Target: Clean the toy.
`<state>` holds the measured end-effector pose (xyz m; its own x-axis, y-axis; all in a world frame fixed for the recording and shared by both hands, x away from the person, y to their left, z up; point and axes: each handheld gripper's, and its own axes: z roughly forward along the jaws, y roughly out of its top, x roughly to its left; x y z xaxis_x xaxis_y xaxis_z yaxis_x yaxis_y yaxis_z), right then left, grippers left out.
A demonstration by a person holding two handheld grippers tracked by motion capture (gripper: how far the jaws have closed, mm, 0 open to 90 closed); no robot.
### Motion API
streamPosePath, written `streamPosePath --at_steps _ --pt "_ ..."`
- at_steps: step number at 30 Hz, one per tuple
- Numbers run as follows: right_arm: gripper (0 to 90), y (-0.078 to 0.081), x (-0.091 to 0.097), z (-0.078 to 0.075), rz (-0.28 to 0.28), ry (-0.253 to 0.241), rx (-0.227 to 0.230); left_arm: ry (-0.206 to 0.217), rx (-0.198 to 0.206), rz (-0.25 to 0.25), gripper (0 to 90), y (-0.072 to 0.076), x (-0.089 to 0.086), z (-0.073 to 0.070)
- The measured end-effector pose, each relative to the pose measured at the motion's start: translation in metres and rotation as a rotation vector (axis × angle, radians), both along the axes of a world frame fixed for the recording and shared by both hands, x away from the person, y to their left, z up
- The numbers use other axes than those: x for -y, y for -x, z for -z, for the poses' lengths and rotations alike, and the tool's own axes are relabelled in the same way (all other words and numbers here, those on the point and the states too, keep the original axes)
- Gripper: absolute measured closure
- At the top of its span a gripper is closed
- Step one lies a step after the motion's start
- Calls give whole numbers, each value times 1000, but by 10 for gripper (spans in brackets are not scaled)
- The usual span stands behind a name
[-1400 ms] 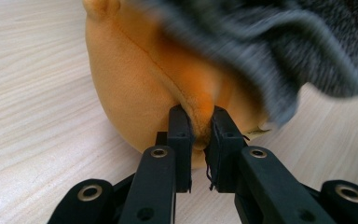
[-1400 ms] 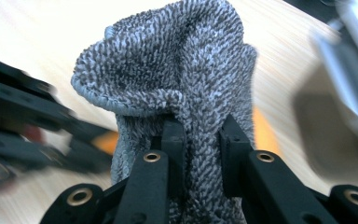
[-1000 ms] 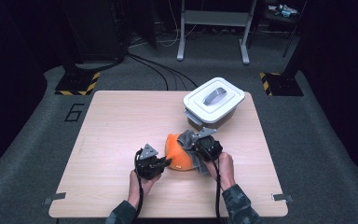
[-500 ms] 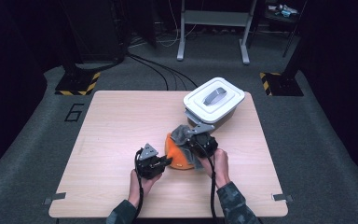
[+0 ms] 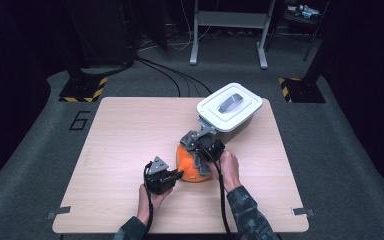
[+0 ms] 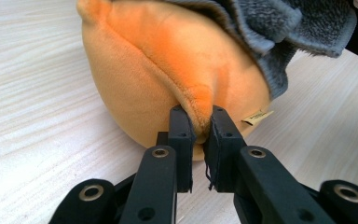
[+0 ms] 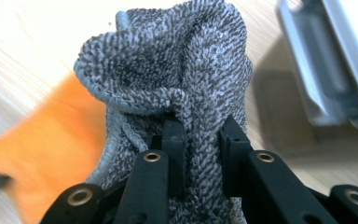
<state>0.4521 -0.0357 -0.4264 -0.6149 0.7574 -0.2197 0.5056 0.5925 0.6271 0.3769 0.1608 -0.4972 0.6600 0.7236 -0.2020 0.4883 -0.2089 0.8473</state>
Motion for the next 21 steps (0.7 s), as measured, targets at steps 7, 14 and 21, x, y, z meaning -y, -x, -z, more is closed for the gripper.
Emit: streamPosePath --at_steps 7,14,21 --pt "762 24 29 -2 54 -43 32 24 -20 -15 811 -1 -6 4" --pt "764 26 28 16 40 -72 12 27 3 2 567 -2 -10 -1" --pt "763 16 33 20 60 -102 14 -24 12 71 468 -10 0 4"
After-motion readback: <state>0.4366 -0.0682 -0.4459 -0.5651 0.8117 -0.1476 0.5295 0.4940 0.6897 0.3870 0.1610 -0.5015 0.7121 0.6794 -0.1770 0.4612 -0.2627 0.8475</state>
